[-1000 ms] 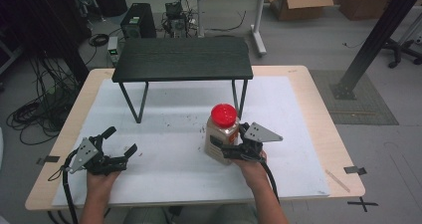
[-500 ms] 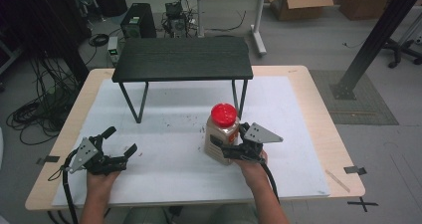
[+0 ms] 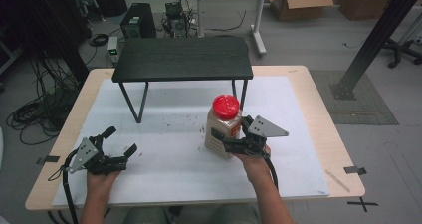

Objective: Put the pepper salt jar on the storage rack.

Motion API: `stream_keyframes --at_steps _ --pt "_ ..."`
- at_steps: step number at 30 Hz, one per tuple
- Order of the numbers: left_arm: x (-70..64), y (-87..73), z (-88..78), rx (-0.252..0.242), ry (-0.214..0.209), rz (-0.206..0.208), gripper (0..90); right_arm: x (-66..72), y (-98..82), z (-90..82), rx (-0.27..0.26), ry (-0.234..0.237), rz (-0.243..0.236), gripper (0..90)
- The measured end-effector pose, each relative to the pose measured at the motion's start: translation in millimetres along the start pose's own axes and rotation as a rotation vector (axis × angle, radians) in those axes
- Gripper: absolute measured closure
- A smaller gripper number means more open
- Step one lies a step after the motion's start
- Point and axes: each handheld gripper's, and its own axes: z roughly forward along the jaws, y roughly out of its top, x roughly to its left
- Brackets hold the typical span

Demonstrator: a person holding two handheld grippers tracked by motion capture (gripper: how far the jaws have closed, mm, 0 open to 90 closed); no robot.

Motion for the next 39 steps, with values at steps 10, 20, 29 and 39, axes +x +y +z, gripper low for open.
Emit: stream_keyframes --at_steps 10,20,29,39 --pt "0.0 0.0 0.0 0.000 0.000 0.000 0.2 -5.7 35.5 -5.3 -0.006 -0.004 -0.010 26.2" --pt "0.1 0.0 0.0 -0.001 0.001 -0.001 0.2 -7.4 77.5 -2.8 -0.020 0.014 -0.019 26.1" --pt "0.4 0.0 -0.1 0.000 -0.001 0.000 0.3 -8.8 113.9 3.1 -0.026 0.032 -0.023 26.0" --pt "0.2 0.0 0.0 0.001 0.000 -0.005 0.2 -11.6 151.6 11.9 -0.036 0.067 -0.022 25.9"
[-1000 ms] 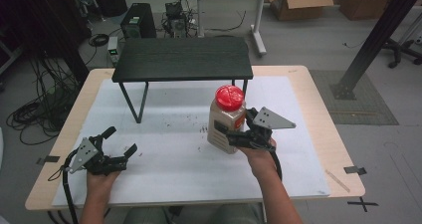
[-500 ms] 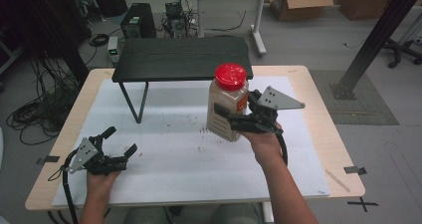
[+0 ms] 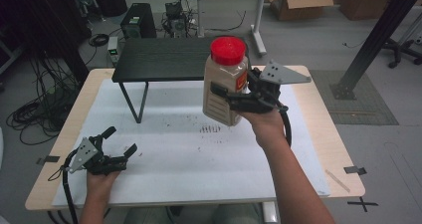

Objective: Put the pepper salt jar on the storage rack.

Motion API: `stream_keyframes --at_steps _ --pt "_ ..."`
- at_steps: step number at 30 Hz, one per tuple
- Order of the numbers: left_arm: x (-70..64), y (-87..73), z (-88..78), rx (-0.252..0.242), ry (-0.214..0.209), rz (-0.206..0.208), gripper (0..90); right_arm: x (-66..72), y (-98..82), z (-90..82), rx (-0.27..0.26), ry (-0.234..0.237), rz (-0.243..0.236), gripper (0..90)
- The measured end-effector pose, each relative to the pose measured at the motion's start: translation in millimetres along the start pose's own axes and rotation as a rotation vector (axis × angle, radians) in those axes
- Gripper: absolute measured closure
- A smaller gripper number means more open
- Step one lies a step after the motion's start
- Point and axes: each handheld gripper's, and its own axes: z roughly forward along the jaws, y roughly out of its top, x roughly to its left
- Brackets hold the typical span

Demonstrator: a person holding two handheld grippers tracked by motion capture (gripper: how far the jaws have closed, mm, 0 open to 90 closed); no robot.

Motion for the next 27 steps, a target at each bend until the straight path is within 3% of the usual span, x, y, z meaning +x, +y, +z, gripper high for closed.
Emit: stream_keyframes --at_steps 4,15,27 --pt "0.0 0.0 0.0 -0.001 0.000 0.001 0.3 -5.1 12.9 3.2 -0.014 0.008 0.021 25.9" --pt "0.2 0.1 -0.2 0.002 0.000 0.001 0.2 -18.3 46.1 16.0 -0.015 -0.007 0.019 25.7" --pt "0.0 0.0 -0.2 -0.002 0.000 0.000 0.3 -34.4 61.8 32.5 -0.013 -0.034 0.029 25.6"
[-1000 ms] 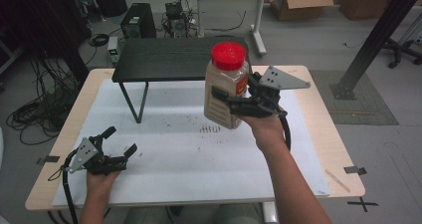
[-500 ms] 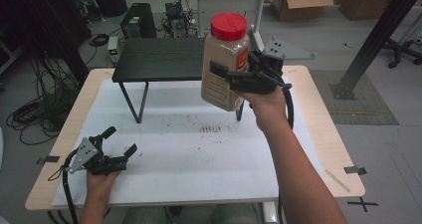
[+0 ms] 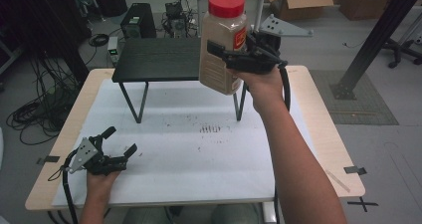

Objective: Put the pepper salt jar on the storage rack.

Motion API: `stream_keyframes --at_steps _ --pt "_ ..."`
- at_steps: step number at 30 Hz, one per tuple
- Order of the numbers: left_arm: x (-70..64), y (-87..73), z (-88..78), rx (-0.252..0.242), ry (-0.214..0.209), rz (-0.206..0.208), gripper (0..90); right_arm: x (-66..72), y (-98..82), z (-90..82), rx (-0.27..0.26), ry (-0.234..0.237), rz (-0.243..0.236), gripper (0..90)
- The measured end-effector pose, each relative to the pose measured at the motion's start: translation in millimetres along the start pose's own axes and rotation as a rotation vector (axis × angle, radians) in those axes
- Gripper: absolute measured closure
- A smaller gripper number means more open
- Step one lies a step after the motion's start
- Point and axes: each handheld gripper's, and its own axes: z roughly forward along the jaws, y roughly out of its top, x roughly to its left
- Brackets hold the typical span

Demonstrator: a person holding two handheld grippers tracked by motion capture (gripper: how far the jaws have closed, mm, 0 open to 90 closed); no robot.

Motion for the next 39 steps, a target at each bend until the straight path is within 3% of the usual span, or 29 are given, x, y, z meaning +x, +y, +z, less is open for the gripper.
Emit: stream_keyframes --at_steps 17,32,39 --pt "0.5 0.1 0.0 0.001 0.000 -0.002 0.3 -28.6 -1.6 34.4 0.025 -0.059 0.001 25.6" --pt "0.4 0.0 0.0 0.001 -0.001 -0.001 0.2 -63.4 -18.4 65.9 0.027 -0.143 0.022 25.6" --pt "0.1 -0.1 -0.1 -0.001 -0.001 0.002 0.3 -69.4 -25.1 76.7 0.033 -0.170 0.018 25.5"
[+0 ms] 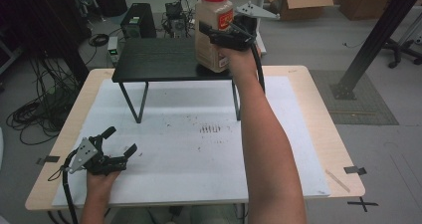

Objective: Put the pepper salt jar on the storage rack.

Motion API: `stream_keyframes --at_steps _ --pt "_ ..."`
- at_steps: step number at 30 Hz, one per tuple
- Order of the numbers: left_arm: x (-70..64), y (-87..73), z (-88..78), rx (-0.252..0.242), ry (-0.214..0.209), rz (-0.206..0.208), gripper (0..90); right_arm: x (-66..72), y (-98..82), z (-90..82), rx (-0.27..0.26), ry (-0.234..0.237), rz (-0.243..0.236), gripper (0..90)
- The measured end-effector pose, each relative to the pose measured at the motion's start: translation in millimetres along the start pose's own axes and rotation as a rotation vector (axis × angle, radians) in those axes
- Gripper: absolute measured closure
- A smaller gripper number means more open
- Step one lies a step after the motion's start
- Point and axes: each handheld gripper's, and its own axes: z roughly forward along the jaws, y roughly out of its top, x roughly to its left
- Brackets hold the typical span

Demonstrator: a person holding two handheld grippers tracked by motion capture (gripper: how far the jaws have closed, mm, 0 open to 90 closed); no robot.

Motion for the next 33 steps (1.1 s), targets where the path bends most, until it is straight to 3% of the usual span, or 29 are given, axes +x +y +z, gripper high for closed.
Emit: stream_keyframes --at_steps 5,11,25,33 --pt "0.2 0.0 0.0 0.000 -0.001 -0.001 0.3 -0.6 -6.2 6.4 0.027 0.000 -0.005 25.2" --pt "0.5 0.1 0.0 0.001 0.000 0.000 0.3 -1.8 -14.0 5.5 -0.021 0.016 -0.026 24.9" --pt "0.0 -0.1 -0.2 -0.001 0.001 -0.001 0.3 1.3 -13.9 5.0 -0.014 0.011 -0.037 23.6" --pt "0.3 0.0 -0.1 0.001 0.001 -0.004 0.3 1.9 -16.3 6.4 0.025 -0.006 -0.028 13.2"
